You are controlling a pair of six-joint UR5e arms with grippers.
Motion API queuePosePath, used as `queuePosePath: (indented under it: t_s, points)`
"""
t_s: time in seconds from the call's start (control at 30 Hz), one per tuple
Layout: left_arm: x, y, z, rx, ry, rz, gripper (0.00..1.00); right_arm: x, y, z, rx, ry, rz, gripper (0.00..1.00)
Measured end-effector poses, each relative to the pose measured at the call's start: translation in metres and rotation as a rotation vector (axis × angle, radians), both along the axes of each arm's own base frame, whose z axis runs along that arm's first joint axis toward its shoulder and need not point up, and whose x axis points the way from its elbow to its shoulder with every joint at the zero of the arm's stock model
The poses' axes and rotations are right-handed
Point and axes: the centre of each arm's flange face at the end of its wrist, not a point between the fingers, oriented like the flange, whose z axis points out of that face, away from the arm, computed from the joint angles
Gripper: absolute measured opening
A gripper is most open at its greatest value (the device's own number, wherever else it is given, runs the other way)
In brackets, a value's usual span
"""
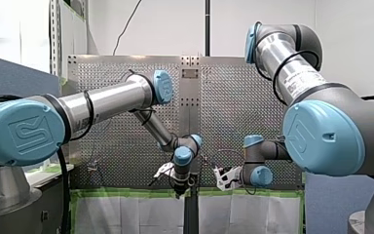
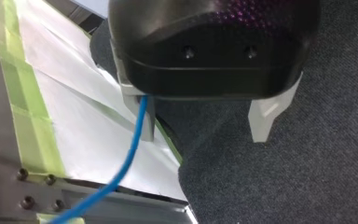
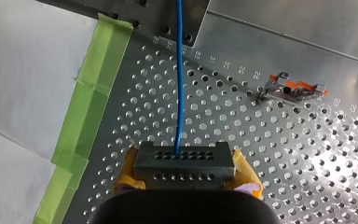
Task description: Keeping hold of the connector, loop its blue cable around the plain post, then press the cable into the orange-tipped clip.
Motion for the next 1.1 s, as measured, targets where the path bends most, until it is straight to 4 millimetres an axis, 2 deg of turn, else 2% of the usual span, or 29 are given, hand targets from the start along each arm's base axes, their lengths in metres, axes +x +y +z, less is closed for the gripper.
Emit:
queuePosePath:
  t_s: [0.33,0.67,1.1]
  points:
    - [-0.002,0.004,-0.006,-0.007,0.002,0.002,0.99,0.001,0.001,0.0,0.0,0.0,0.002,0.0]
    - [-0.011,-0.002,-0.039,-0.055,0.043,0.003,0.99,0.002,0.002,0.0,0.004,0.001,0.006,0.0]
    - [-0.01,0.0,-0.052,-0.112,0.018,0.024,0.99,0.002,0.003,0.0,0.004,0.002,0.006,0.0]
